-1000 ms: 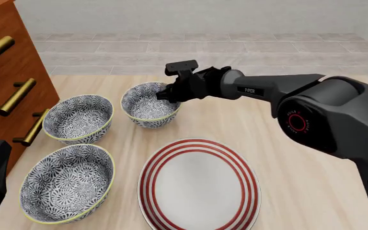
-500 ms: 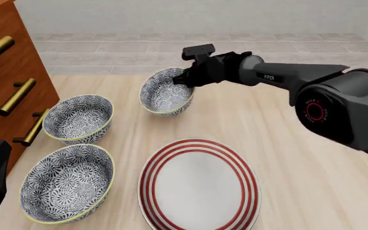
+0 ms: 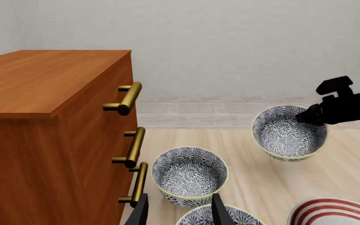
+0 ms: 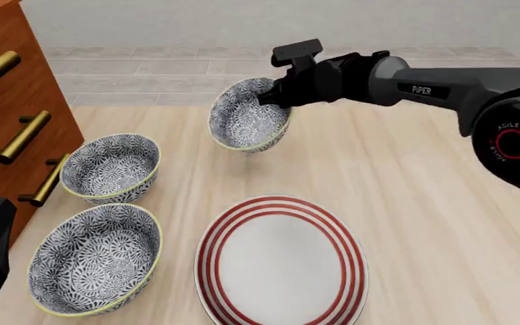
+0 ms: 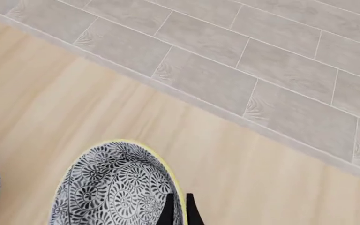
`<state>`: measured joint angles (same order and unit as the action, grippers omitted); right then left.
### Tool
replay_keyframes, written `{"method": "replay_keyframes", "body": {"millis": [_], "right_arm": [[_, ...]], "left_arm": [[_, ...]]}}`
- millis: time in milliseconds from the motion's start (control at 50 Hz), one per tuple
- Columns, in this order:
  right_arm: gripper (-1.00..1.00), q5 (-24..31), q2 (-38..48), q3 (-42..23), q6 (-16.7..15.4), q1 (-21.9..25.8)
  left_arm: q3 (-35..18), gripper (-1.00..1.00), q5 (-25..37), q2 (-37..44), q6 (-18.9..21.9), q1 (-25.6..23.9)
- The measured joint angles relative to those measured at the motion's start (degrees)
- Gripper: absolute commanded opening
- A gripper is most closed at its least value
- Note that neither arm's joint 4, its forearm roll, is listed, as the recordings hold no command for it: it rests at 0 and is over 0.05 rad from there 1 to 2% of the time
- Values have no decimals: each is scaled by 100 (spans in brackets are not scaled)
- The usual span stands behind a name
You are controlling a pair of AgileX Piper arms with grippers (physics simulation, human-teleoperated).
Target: Pick up the bowl and put it in the front on the plate.
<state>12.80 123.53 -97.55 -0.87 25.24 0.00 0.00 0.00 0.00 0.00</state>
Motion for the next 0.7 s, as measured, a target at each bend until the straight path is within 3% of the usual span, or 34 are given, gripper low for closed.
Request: {"method": "replay_keyframes", "body": {"millis": [700], "right_arm": [[-100,-485,-1956,1890,-91,175]], "left_arm": [[0,100,0,0,0,0]]}}
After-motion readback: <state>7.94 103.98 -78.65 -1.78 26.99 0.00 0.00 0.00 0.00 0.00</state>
